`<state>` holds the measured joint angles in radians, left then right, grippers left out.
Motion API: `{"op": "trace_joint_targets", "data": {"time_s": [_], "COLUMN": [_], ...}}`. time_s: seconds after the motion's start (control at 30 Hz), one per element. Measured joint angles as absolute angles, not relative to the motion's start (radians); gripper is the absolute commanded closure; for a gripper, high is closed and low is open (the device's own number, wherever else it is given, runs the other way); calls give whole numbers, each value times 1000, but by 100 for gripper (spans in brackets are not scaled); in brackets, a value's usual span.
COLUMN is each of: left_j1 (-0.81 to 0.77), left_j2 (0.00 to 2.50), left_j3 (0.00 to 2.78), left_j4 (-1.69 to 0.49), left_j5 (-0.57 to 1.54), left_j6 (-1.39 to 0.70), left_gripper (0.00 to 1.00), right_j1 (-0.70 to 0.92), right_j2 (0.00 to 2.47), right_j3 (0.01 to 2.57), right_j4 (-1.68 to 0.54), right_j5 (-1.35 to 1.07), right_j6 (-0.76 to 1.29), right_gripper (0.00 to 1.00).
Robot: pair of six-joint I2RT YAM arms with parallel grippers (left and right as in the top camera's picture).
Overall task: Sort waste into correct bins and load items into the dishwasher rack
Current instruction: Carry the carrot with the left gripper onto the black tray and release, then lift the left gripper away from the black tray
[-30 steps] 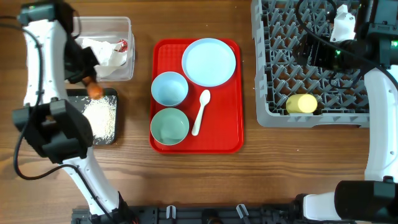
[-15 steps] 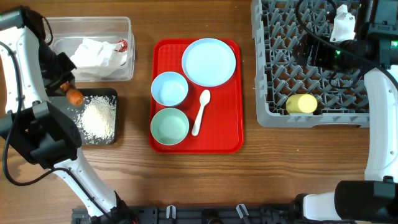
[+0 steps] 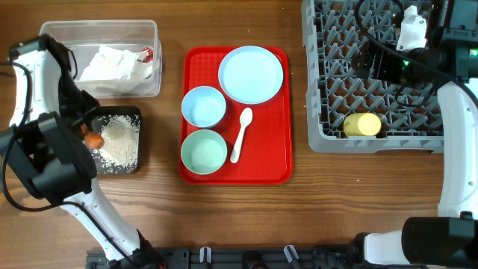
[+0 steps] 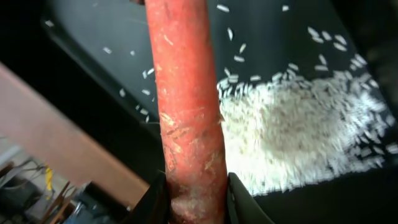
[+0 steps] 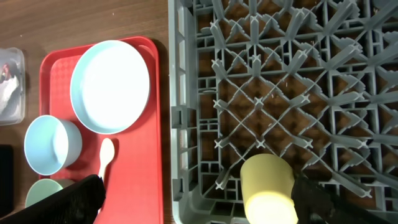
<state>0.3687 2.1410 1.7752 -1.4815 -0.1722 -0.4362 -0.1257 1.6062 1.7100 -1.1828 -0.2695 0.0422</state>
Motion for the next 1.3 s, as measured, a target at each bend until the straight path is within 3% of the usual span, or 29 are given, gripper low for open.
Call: {"op": "trace_joint_targets", "data": {"time_s": [0.3,0.5,0.6,0.67,0.7,0.77,1.1,1.3], "left_j1": [369,369,369,369,369,369,364,266], "left_j2": [2141,2141,2141,2141,2141,2141,2110,1976], "left_j3": [1655,1579,1563,1562,1562,1564,1841,1927], "left_j4": [-1296,-1230,-1230,-1232,-1235,-1250,-1473,-1446], "left_j5": [-176,-176,-176,-176,-175,-176,-176,-133], "left_j6": [-463,-463,-464,-467,-468,-453,-412,-345], "left_gripper": [96,82,63,36,17,2,1,0], "right_j1": [-126,-126,-126,-126,-126,-126,-126,-126], "right_j2": [1606,1606,1606,1606,1606,1606,1606,1606], "right_j3": [1710,1710,1710,1710,1710,1710,1710,1710], "right_j4": [-1183,-1182,-1182,-1182,-1183,-1182,-1182,-1181], "right_j5": [-270,-270,-270,-270,-270,-270,-270,-270], "right_j6": [42,42,42,39,39,39,39,39], "right_gripper": [0,0,0,0,0,0,0,0]}}
